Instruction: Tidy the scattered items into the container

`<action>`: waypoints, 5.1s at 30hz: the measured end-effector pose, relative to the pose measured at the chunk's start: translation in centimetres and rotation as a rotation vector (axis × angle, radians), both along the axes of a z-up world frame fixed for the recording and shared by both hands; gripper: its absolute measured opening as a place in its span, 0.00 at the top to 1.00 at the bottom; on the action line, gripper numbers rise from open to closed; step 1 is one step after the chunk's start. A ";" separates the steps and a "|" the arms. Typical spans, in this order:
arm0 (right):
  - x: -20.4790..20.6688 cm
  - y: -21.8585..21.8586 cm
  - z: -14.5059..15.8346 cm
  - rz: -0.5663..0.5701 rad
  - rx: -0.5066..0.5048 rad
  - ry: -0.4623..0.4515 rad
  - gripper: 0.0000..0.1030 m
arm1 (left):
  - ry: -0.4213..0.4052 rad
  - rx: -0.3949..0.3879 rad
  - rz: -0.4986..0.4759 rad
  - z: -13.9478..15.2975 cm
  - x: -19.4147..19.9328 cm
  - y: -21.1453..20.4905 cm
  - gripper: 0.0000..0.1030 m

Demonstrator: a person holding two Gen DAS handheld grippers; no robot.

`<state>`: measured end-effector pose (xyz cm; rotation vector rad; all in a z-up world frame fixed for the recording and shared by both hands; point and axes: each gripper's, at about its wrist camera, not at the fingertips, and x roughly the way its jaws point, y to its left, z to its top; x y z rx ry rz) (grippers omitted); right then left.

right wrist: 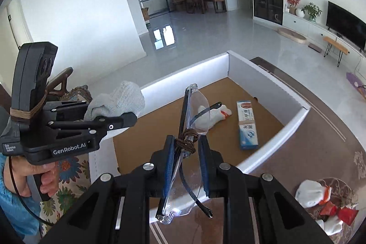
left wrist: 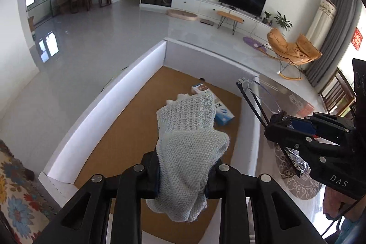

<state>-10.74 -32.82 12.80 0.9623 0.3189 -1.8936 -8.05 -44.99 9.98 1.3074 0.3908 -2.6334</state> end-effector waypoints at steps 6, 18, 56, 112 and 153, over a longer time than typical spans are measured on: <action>-2.8 -7.0 -7.0 -0.010 0.107 -0.136 0.79 | -0.140 0.117 0.038 -8.3 -2.6 -3.0 0.74; -2.1 -9.5 -10.7 0.027 0.275 -0.149 0.63 | -0.266 0.140 0.155 -11.7 -2.3 -4.6 0.27; 6.2 45.4 -18.0 -0.870 0.110 0.018 0.53 | -0.041 -0.149 -0.361 -18.6 1.1 40.7 0.00; 6.3 43.5 -18.6 -0.822 0.181 0.042 0.36 | -0.035 -0.150 -0.351 -18.7 1.7 40.7 0.00; 6.3 43.5 -18.5 -0.822 0.181 0.042 0.35 | -0.004 -0.027 -0.163 -16.2 -1.5 32.0 0.00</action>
